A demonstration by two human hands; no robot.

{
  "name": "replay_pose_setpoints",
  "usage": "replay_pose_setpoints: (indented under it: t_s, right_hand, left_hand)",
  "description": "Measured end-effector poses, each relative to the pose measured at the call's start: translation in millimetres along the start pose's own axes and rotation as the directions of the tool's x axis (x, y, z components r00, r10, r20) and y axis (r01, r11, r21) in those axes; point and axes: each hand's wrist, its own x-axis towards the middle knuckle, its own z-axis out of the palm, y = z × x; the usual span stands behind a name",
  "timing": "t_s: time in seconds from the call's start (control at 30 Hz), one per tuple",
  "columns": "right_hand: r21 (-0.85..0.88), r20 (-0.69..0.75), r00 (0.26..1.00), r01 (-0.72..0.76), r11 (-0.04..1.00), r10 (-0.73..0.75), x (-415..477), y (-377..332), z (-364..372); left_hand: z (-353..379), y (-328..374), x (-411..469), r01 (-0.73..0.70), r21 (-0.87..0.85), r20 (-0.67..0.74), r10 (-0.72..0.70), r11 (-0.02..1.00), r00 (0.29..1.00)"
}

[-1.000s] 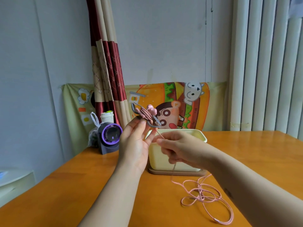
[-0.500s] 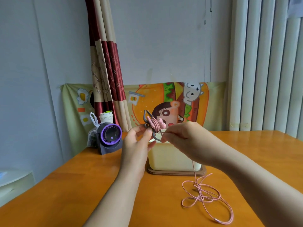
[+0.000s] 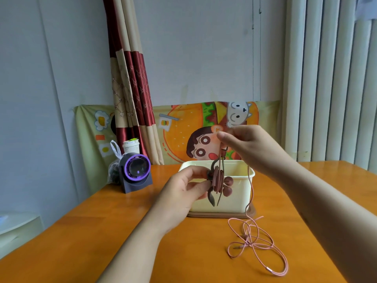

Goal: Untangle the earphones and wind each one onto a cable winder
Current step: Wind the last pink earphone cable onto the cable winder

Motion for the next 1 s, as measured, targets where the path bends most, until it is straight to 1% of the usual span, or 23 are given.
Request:
replay_pose_setpoints:
  t_s: [0.07,0.13,0.23,0.33,0.4,0.43,0.5,0.53,0.6,0.7,0.83,0.87,0.93,1.0]
  right_hand:
    - [0.078,-0.038,0.998,-0.040,0.996,0.043,-2.2,4.1,3.0]
    - [0.152,-0.047,0.995,-0.076,0.985,0.084,-5.1,7.3,6.8]
    - [0.226,0.021,0.988,-0.152,0.962,0.151,-9.6,12.0,17.2]
    - [0.295,0.133,0.962,-0.268,0.917,0.238,-18.1,20.6,32.9]
    - [0.278,0.217,0.945,-0.300,0.912,0.245,-29.4,22.5,45.2]
    - [0.245,0.251,0.941,-0.287,0.926,0.226,-34.7,23.6,50.3]
    - [0.153,0.296,0.938,-0.232,0.960,0.180,-42.3,23.0,56.0]
    - [0.116,0.305,0.939,-0.205,0.972,0.161,-44.0,21.9,56.6]
    - [0.061,0.301,0.944,-0.159,0.985,0.133,-44.6,18.8,54.1]
    - [-0.052,0.270,0.962,-0.033,0.998,0.046,-44.5,10.6,49.6]
    - [-0.182,0.278,0.959,0.107,0.977,-0.053,-44.1,-0.6,46.1]
    - [-0.202,0.280,0.957,0.135,0.970,-0.075,-43.7,-3.1,44.7]
    - [-0.216,0.255,0.960,0.171,0.961,-0.113,-41.0,-7.2,40.0]
    - [-0.195,0.209,0.970,0.166,0.967,-0.125,-35.7,-10.3,32.3]
  left_hand:
    - [-0.9,1.9,-0.3,-0.012,-0.033,-0.003,0.012,0.999,1.000]
    - [-1.6,4.4,-0.8,-0.028,-0.065,0.010,0.029,0.997,1.000]
    - [0.5,10.8,-3.0,-0.059,-0.164,0.041,0.066,0.985,0.997]
    - [3.0,15.8,-2.7,-0.065,-0.317,-0.043,0.054,0.946,0.998]
    - [2.8,15.3,-0.6,-0.048,-0.484,-0.098,0.000,0.874,0.995]
    - [2.7,15.0,0.9,-0.041,-0.556,-0.127,-0.036,0.831,0.991]
    - [-0.1,11.4,4.6,-0.042,-0.638,-0.206,-0.118,0.769,0.971]
    - [-2.4,8.6,6.3,-0.043,-0.648,-0.248,-0.157,0.761,0.956]
    - [-7.1,2.5,8.9,-0.031,-0.636,-0.312,-0.220,0.771,0.924]
    - [-11.4,-6.3,9.3,0.010,-0.602,-0.359,-0.282,0.798,0.890]
    - [-8.5,-11.1,8.2,0.060,-0.508,-0.381,-0.287,0.859,0.879]
    - [-7.5,-11.5,8.0,0.068,-0.451,-0.392,-0.266,0.890,0.880]
    - [-6.7,-13.4,8.2,0.087,-0.240,-0.421,-0.184,0.967,0.888]
    - [-6.5,-14.0,7.4,0.109,-0.032,-0.402,-0.112,0.994,0.909]
